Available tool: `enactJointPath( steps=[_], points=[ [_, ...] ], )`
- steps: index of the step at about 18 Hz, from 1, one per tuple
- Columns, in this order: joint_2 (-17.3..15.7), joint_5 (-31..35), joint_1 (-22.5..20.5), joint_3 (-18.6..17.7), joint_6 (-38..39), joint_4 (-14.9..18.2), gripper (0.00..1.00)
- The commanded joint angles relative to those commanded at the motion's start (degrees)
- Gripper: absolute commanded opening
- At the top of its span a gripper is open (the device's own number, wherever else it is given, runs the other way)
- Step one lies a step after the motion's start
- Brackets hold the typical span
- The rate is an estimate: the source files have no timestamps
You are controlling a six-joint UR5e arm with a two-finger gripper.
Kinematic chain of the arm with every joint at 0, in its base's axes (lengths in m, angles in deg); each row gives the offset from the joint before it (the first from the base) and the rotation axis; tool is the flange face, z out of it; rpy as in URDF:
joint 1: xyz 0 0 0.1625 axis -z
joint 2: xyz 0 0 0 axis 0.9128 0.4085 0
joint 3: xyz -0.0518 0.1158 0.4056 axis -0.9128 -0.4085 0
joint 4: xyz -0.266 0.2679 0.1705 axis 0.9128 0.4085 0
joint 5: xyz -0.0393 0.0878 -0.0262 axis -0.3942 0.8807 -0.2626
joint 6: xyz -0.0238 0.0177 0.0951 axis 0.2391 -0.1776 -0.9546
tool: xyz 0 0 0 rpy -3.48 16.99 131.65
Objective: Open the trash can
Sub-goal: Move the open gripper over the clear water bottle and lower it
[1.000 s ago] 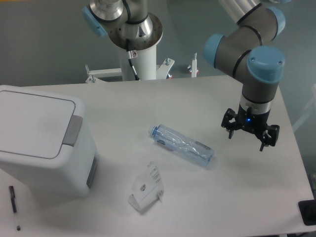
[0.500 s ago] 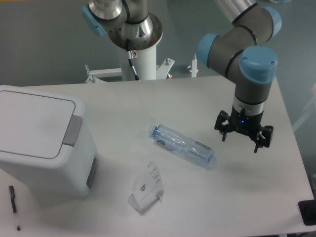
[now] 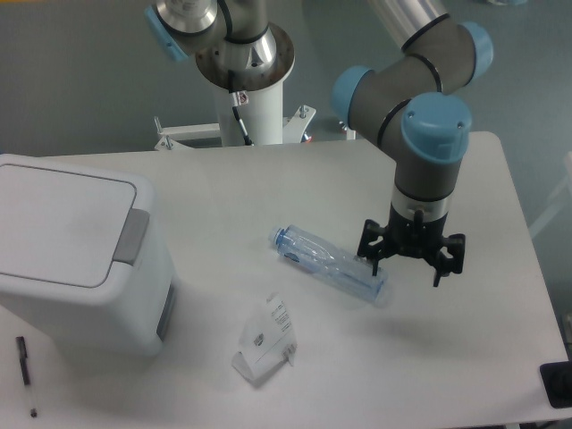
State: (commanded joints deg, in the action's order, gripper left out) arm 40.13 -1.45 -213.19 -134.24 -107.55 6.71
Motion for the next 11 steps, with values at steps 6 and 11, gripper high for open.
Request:
enactJointPath(
  steps=[6, 11],
  points=[
    [-4.0, -7.3, 1.5, 1.0, 9.9, -0.2, 1.00],
    [-6.6, -10.6, 3.8, 3.1, 15.7, -0.1, 1.00]
  ],
)
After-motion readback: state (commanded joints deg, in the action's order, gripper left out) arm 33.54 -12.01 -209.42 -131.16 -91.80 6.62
